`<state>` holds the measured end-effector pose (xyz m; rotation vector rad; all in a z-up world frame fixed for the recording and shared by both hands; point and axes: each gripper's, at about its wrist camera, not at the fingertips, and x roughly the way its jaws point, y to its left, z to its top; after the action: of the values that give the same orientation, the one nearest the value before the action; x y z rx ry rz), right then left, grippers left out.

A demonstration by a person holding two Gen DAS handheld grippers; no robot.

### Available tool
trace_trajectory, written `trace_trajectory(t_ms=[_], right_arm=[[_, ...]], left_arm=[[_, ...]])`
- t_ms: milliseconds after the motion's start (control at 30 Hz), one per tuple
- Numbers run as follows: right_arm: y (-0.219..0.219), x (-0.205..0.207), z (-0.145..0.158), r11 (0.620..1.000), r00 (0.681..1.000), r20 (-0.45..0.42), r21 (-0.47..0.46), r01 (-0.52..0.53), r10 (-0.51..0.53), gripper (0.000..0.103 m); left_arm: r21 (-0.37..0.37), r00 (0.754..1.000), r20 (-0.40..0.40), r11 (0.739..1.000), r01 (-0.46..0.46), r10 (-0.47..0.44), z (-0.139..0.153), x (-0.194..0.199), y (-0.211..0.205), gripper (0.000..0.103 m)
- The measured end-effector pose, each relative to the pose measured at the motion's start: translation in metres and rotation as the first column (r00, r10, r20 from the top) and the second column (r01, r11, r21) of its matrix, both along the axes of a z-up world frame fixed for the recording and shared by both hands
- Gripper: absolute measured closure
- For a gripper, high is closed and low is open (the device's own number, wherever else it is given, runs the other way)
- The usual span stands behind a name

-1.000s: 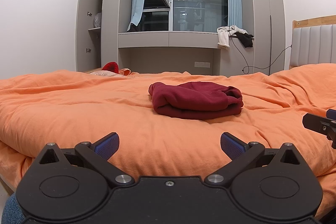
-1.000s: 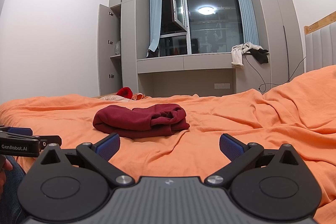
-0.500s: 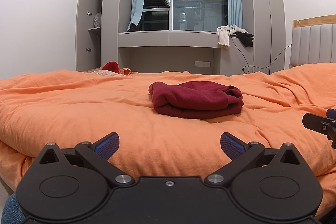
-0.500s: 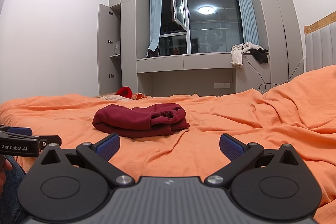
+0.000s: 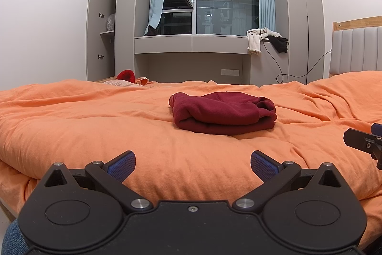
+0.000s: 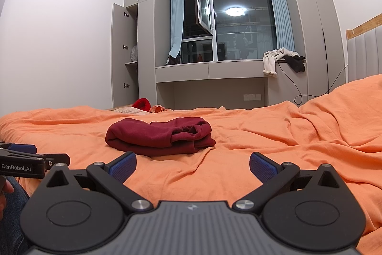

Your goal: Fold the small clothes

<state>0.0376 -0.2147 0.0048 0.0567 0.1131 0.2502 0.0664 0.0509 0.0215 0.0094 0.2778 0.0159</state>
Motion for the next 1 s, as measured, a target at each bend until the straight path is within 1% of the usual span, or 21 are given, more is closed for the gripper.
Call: trace_trajectory(t_ms=[700, 800, 1000], right_arm=[[-0.0005, -0.0003, -0.0006, 1.000, 1.000, -0.001, -0.001, 0.000, 0.000, 0.000], [-0.0004, -0.0003, -0.0005, 1.000, 1.000, -0.002, -0.001, 0.000, 0.000, 0.000], [0.0001, -0.0004, 0.0000, 1.000, 1.000, -0.002, -0.002, 0.000, 0.000, 0.000]], left_arm=[[0.000, 1.000, -0.001, 1.000, 0.001, -0.001, 0.0015, -0.0003, -0.0002, 0.001], [-0.002, 1.000, 0.007, 1.000, 0.024, -0.024, 0.0021, -0.0016, -0.0002, 0.001], [0.030, 0.999, 0.016, 0.998, 0.048, -0.049, -0.0043, -0.0067, -0.0042, 0.001]])
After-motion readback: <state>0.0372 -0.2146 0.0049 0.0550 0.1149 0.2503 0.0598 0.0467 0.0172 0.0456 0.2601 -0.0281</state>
